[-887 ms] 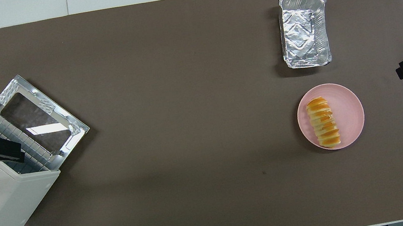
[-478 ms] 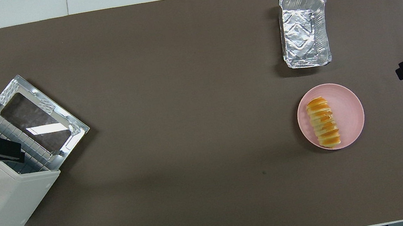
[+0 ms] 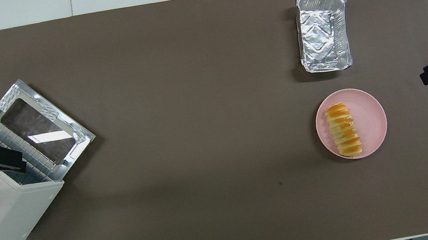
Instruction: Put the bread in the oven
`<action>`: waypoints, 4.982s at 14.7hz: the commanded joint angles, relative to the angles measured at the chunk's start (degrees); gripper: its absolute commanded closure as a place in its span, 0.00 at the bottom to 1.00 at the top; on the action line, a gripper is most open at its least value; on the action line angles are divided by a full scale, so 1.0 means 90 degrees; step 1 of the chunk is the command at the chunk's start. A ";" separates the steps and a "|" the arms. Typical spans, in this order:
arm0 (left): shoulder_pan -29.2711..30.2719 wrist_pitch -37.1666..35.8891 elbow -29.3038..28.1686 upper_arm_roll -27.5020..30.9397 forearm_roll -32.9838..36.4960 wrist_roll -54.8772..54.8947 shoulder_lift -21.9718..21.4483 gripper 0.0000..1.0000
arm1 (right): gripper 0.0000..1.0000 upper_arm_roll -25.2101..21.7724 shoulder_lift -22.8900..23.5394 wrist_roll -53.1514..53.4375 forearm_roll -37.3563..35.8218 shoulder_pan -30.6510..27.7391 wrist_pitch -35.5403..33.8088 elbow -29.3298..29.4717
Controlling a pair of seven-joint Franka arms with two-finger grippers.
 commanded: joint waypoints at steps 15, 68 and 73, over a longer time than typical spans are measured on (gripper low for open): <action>0.0098 -0.0073 -0.0066 -0.0078 0.0093 0.0086 -0.0116 0.00 | 0.00 0.0054 -0.0043 -0.0100 -0.0066 -0.0065 -0.0036 -0.0052; 0.0098 -0.0073 -0.0066 -0.0078 0.0093 0.0086 -0.0116 0.00 | 0.09 0.0220 0.0221 -0.0354 0.0012 0.0707 0.6780 -0.5570; 0.0098 -0.0073 -0.0066 -0.0069 0.0103 0.0086 -0.0116 0.00 | 0.68 0.0220 0.0250 -0.0373 0.0012 0.0707 0.6859 -0.5570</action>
